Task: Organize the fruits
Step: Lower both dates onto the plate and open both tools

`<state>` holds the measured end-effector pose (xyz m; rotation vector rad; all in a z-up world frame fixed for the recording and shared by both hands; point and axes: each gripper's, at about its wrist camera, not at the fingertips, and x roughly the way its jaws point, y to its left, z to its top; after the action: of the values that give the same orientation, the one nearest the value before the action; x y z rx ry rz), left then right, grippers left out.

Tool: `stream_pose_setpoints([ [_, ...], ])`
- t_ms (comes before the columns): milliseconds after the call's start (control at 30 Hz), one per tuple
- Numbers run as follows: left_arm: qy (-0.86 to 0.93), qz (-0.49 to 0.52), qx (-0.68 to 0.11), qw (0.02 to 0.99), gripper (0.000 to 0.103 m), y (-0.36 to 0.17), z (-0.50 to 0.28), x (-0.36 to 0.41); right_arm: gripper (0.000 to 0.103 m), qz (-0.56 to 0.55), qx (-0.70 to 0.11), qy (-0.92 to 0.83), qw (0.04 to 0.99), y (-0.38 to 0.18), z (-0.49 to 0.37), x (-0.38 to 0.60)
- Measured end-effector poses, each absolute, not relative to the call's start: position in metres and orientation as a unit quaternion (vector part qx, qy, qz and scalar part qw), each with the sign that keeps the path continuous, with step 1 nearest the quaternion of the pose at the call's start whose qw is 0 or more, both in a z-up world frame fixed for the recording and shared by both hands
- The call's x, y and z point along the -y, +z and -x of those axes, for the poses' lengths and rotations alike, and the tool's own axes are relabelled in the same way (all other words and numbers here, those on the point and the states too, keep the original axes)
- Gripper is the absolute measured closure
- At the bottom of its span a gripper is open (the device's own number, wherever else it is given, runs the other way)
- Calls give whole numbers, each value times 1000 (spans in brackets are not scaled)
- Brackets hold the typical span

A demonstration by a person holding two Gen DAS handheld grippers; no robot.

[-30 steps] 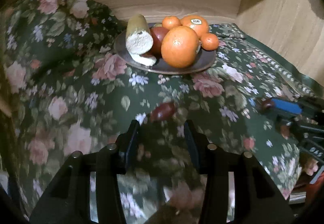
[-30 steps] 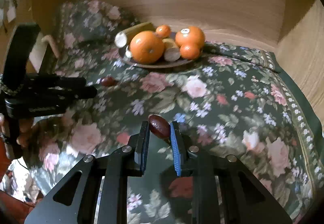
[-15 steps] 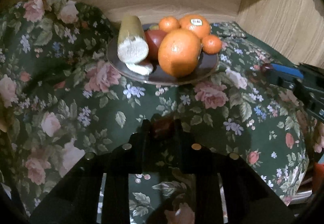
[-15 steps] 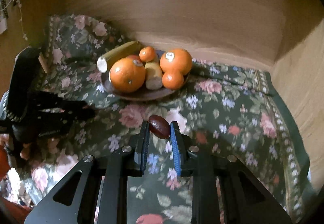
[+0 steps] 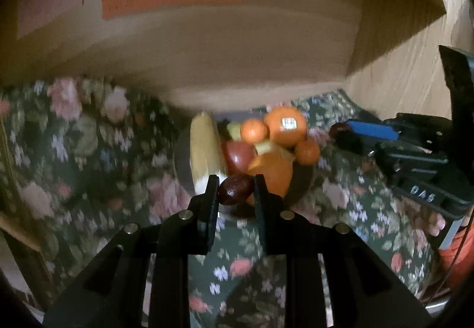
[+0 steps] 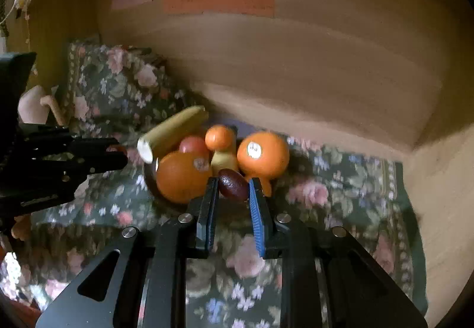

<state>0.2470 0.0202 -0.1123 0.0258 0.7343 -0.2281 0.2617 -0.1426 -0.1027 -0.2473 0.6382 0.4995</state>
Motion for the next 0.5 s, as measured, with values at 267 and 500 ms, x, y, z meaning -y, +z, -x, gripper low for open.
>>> stream_pose_setpoints([
  [267, -109, -20, -354, 928, 80, -108, -282, -12, 84, 131, -311, 256, 906, -103, -292, 125],
  [500, -109, -34, -375, 920, 80, -128, -309, -6, 84, 135, -333, 255, 898, -115, -317, 116],
])
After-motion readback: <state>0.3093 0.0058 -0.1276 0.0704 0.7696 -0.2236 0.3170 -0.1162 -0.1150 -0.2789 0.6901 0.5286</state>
